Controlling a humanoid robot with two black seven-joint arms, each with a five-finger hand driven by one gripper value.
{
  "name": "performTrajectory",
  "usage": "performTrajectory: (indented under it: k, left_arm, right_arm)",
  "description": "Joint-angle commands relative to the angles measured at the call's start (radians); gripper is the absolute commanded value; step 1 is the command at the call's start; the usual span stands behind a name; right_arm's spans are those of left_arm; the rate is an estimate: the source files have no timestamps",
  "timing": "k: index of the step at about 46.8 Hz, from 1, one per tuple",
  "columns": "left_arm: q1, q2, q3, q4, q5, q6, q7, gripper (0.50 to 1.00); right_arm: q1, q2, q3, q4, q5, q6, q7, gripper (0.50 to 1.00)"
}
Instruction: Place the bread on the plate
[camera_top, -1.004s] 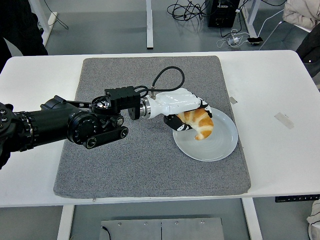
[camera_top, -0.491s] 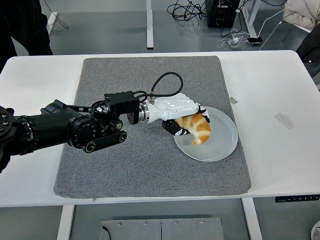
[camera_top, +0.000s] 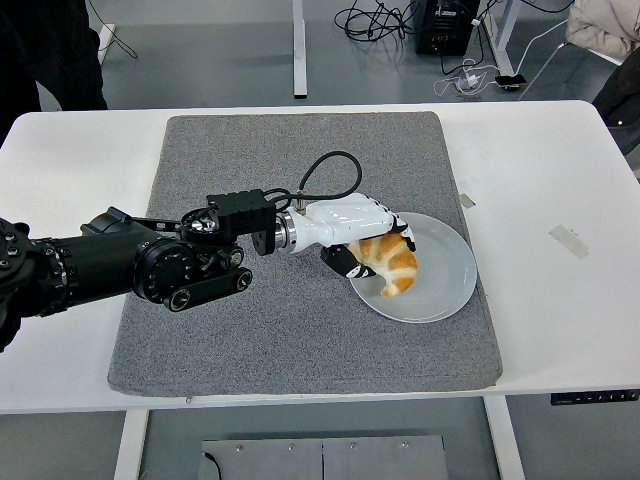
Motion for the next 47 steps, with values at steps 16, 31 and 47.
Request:
performTrajectory:
  k: [16,31,47]
  left_arm:
    - [0.001,0.0,-0.009,-0.003,-0.038,-0.002,-0.001,0.893]
    - [-0.042,0.0,-0.27,-0.005,-0.4,-0.004,-0.004,0.951]
    - [0.012,0.135,-0.568,-0.005,-0.668,-0.058,-0.002,0.952]
  right_arm:
    - [0.0,0.0,0.0,0.0,0.0,0.0,0.0,1.0]
    - [0.0,0.0,0.0,0.0,0.0,0.0,0.0,1.0]
    - [0.0,0.0,0.0,0.0,-0.001,0.0,0.0,1.0]
